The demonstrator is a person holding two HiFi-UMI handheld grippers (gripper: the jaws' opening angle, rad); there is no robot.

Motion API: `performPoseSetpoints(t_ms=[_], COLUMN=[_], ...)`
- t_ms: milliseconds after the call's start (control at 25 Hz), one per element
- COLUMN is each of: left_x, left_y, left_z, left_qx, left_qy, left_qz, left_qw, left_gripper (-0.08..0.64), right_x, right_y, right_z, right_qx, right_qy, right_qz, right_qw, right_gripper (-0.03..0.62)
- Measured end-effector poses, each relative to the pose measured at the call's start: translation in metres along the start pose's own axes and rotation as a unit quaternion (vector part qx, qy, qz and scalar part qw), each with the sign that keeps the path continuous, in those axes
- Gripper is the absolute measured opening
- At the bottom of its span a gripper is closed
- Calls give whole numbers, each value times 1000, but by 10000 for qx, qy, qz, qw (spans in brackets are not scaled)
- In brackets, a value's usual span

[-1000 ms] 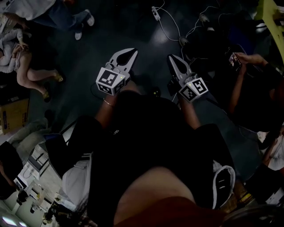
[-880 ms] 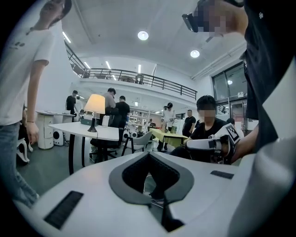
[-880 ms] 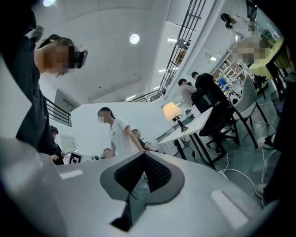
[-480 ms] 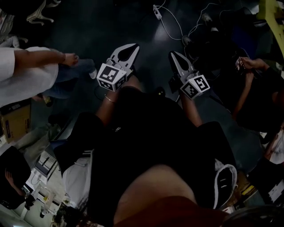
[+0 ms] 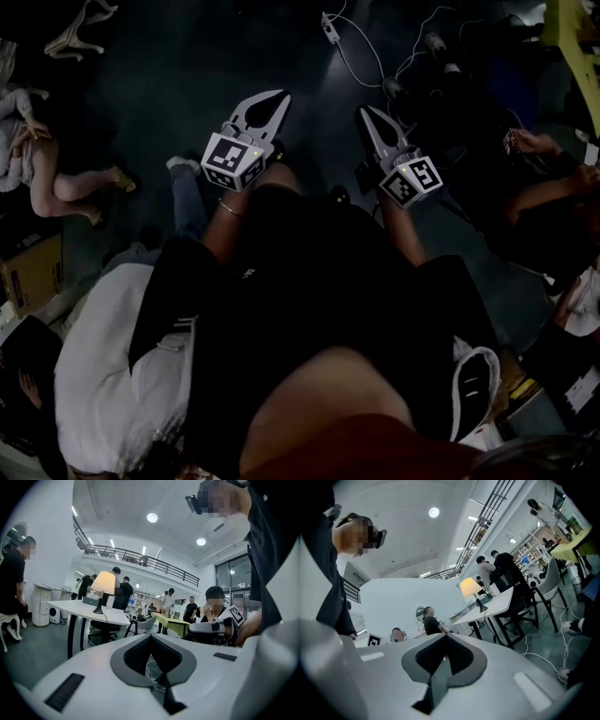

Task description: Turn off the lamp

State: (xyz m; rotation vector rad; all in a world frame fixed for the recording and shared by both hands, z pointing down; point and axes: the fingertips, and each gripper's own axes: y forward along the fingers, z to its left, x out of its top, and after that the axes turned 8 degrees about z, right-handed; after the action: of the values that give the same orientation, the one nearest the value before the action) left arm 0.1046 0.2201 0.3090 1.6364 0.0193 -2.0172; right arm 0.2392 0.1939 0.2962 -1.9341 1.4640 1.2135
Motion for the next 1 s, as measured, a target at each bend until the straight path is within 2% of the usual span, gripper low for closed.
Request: performPoseSetpoints(t_ms=[200,400,520,800,1000], left_x=[15,14,27,30,36], left_y=[-3,-7,-8,-34,-42], left_z=[29,53,63,109,126], left_qx=[-85,-49,-71,128,131], left_qy=[-44,5,85,89,83], left_qz=[-46,107,-19,-20,-109], left_qw=[9999,9999,9999,9999,9998], left_gripper=[6,6,6,6,6], right_x=[11,11,16,23,24], right_y=[31,52,67,120,130], right_z=[5,7,3,23,29], right_qx=[-98,-153,-179,22,-49], right_qy=[15,41,57,26,37], right_qz=[-23,-22,-48,-157,-183], right_qw=[9999,9999,9998,9999,9998], right_gripper=[2,1,1,2,2])
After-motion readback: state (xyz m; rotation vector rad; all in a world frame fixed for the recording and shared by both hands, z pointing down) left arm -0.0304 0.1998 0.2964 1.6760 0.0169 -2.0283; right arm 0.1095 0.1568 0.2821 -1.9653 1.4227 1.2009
